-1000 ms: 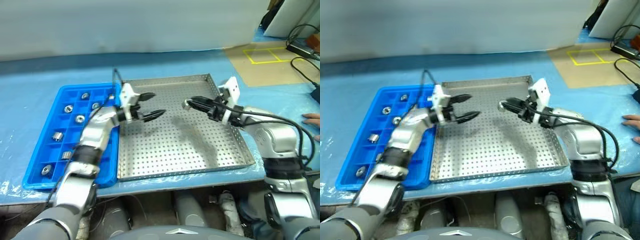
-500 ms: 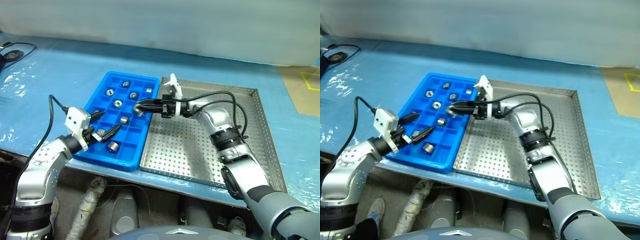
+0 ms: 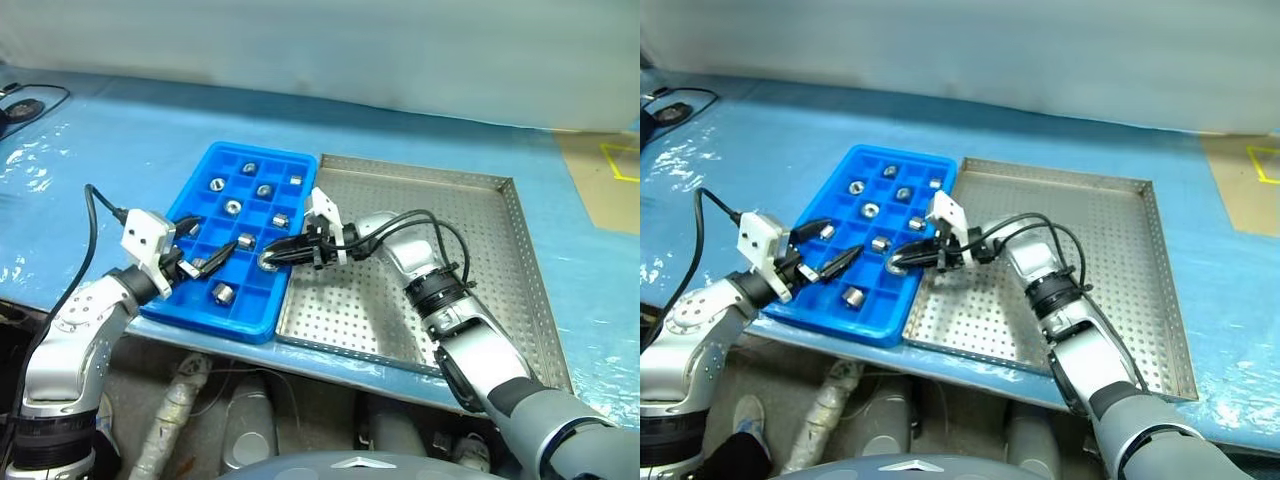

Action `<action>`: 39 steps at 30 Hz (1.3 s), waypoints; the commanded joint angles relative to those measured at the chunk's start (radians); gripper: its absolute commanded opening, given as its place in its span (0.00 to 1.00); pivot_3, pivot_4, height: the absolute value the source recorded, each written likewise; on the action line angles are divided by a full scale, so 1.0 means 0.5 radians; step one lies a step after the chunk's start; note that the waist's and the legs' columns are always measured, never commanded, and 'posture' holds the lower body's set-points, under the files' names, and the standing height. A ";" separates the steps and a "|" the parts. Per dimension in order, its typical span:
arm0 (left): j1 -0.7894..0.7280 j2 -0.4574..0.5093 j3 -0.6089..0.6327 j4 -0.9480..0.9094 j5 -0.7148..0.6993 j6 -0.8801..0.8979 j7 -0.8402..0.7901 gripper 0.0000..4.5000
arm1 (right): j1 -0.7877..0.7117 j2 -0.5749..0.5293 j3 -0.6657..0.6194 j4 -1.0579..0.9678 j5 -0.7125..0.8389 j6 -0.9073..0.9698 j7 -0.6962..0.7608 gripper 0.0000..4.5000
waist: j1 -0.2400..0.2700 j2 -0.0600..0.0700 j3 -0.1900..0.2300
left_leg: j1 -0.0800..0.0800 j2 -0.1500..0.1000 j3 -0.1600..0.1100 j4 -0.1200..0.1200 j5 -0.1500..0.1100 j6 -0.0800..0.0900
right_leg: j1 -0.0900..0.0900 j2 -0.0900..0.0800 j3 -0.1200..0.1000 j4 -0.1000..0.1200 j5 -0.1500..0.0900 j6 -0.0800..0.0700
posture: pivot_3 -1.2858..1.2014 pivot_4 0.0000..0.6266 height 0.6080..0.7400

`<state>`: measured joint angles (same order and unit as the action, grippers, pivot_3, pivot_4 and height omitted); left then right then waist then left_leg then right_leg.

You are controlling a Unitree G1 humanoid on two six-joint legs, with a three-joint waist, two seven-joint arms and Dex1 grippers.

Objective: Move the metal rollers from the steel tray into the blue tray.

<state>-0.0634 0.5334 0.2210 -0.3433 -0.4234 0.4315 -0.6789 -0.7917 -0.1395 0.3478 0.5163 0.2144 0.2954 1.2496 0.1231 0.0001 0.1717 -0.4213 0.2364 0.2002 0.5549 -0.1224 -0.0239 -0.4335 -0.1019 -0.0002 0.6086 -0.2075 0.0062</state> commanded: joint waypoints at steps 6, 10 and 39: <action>-0.164 0.031 -0.109 0.103 0.028 -0.075 -0.070 1.00 | 0.070 0.039 0.004 -0.094 -0.087 -0.013 -0.165 0.16 | -0.009 -0.003 -0.001 | 0.004 0.002 0.000 0.000 0.002 -0.003 | 0.001 0.002 0.001 0.003 0.000 -0.001 | 0.55 0.24 1.00; -0.292 0.002 -0.220 0.216 0.055 -0.114 -0.114 1.00 | 0.073 -0.008 -0.064 -0.101 -0.090 -0.019 -0.262 0.49 | -0.008 -0.003 -0.002 | 0.005 0.003 0.000 0.000 0.004 -0.007 | 0.002 0.004 0.004 0.005 0.001 -0.002 | 0.53 0.24 1.00; -1.111 -0.496 -0.620 1.418 0.270 -0.669 -0.521 1.00 | 0.826 -0.431 -0.721 -0.990 0.064 0.189 -1.062 0.98 | -0.333 -0.004 -0.002 | 0.010 0.007 0.007 0.011 0.003 -0.003 | -0.002 0.021 0.011 0.008 0.004 -0.007 | 0.34 0.24 1.00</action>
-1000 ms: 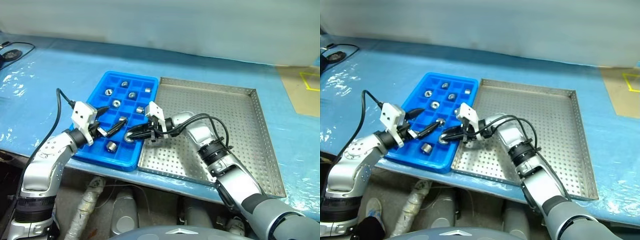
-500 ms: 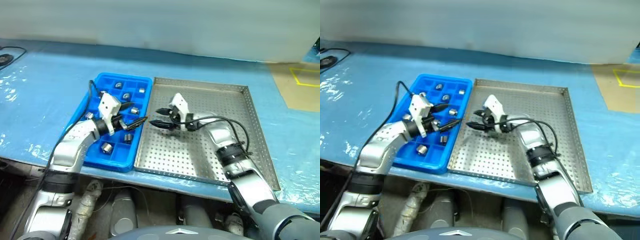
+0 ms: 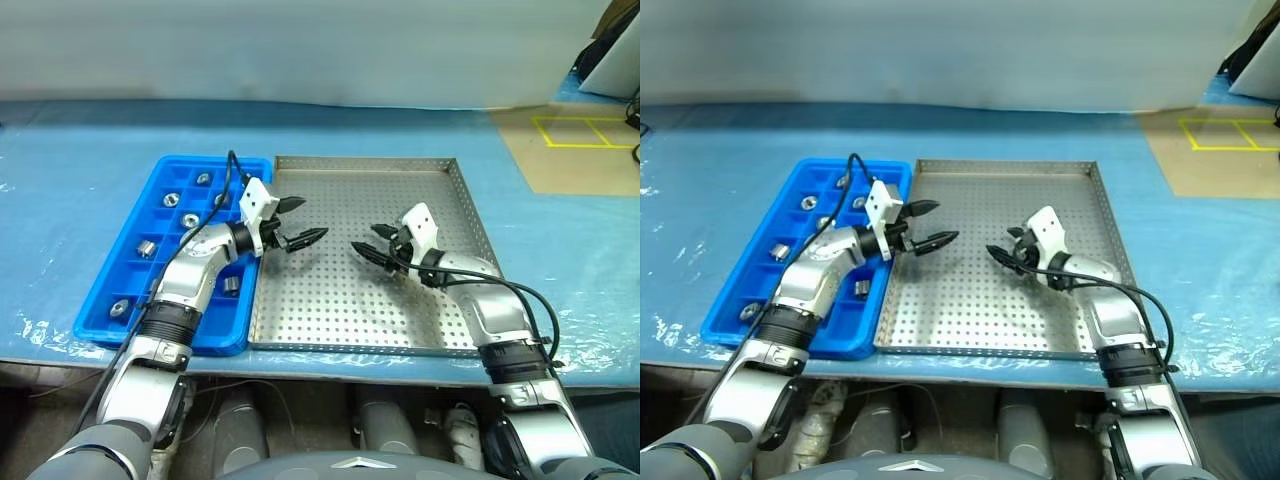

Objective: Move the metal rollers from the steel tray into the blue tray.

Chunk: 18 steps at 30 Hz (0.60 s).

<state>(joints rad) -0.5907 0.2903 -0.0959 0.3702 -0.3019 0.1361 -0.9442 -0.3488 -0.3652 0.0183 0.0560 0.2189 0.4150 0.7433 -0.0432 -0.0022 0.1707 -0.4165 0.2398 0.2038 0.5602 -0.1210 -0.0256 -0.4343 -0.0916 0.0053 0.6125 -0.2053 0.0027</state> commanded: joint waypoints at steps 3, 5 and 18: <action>-0.073 -0.032 -0.017 0.040 0.111 -0.151 0.053 1.00 | -0.163 0.044 -0.087 0.080 0.003 -0.161 -0.142 0.99 | 0.000 0.000 0.000 | 0.000 0.000 0.000 0.001 0.000 0.000 | 0.000 0.000 0.000 0.000 0.001 -0.001 | 0.35 0.24 1.00; -0.081 -0.052 -0.027 0.048 0.134 -0.167 0.058 1.00 | -0.220 0.061 -0.090 0.157 0.010 -0.223 -0.155 0.99 | 0.004 0.000 0.000 | 0.000 0.000 0.001 0.003 0.000 0.001 | 0.001 -0.001 0.000 0.000 0.001 -0.002 | 0.35 0.24 1.00; -0.096 -0.065 -0.035 0.084 0.214 -0.241 0.057 1.00 | -0.394 0.169 0.008 0.407 -0.080 -0.462 -0.180 0.99 | 0.009 0.000 0.000 | -0.003 0.000 0.001 0.004 -0.003 0.005 | 0.002 -0.002 -0.002 -0.003 0.001 -0.002 | 0.37 0.24 1.00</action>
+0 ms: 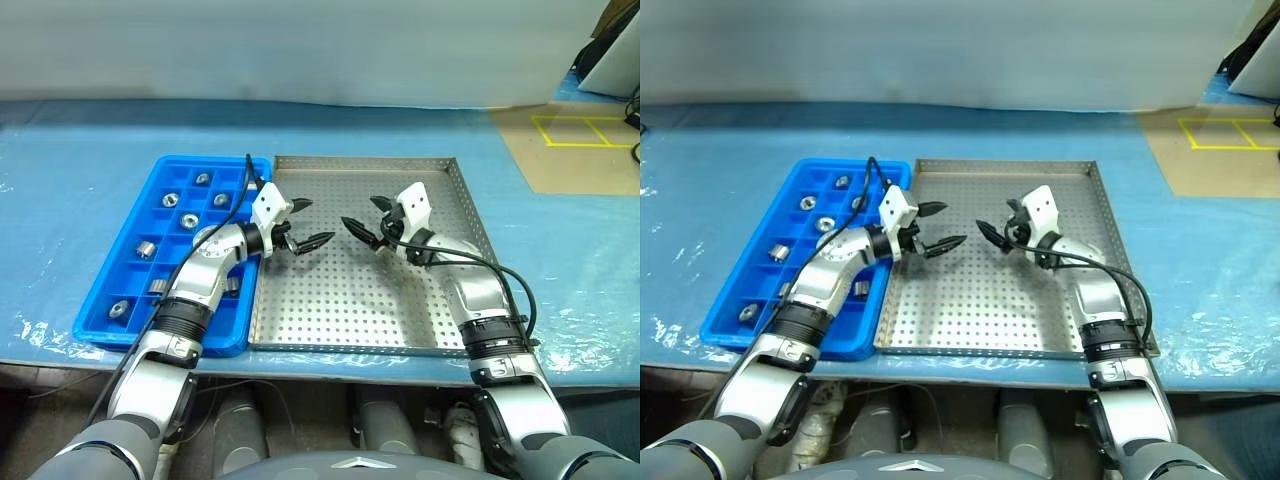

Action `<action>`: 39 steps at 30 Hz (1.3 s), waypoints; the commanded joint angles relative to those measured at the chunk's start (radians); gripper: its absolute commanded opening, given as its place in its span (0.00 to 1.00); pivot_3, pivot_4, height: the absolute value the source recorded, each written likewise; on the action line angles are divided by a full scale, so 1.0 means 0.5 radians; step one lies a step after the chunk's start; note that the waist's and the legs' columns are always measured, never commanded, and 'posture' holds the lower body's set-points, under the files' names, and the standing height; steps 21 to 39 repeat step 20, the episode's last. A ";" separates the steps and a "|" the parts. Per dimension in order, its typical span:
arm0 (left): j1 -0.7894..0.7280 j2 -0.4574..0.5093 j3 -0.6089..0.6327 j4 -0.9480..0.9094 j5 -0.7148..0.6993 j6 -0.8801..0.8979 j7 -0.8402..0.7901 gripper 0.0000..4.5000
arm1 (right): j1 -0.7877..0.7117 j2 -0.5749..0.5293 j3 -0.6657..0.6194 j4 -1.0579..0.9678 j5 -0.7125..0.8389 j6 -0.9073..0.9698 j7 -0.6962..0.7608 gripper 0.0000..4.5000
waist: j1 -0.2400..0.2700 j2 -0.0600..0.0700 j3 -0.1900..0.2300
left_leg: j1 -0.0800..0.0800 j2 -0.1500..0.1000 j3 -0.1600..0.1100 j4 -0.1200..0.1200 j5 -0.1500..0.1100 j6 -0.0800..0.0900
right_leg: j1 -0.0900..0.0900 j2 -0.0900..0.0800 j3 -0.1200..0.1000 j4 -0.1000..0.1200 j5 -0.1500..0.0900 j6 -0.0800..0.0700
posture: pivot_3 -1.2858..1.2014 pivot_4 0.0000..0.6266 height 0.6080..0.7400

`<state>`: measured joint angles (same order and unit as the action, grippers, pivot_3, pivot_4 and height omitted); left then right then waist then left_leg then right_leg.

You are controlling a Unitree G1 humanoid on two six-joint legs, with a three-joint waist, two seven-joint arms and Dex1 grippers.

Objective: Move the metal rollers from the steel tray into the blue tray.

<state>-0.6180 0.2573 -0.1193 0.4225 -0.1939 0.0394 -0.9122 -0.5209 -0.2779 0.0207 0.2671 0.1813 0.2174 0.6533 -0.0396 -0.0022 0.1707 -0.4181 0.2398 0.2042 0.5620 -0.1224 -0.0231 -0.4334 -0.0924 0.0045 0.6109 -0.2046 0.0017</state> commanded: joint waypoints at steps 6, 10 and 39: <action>-0.012 0.020 0.017 -0.086 0.002 -0.028 0.000 1.00 | -0.055 0.010 0.019 0.064 -0.023 -0.120 0.018 0.99 | 0.010 0.000 0.000 | 0.000 0.000 0.000 0.000 0.000 0.000 | 0.000 0.000 0.000 0.000 0.000 0.000 | 0.39 0.24 1.00; 0.050 0.022 0.009 -0.172 0.005 -0.010 0.026 1.00 | -0.123 0.017 0.053 0.149 -0.037 -0.155 0.069 0.99 | 0.020 0.000 0.000 | 0.000 0.000 0.000 0.000 0.000 0.000 | 0.000 0.000 0.000 0.000 0.000 0.000 | 0.41 0.24 1.00; 0.151 0.085 0.054 -0.320 0.004 0.041 0.095 1.00 | -0.318 0.108 0.015 0.329 0.036 -0.225 0.133 0.99 | 0.070 0.000 0.000 | 0.000 0.002 0.000 -0.001 0.000 0.000 | 0.000 0.000 -0.001 0.000 0.000 -0.001 | 0.43 0.24 1.00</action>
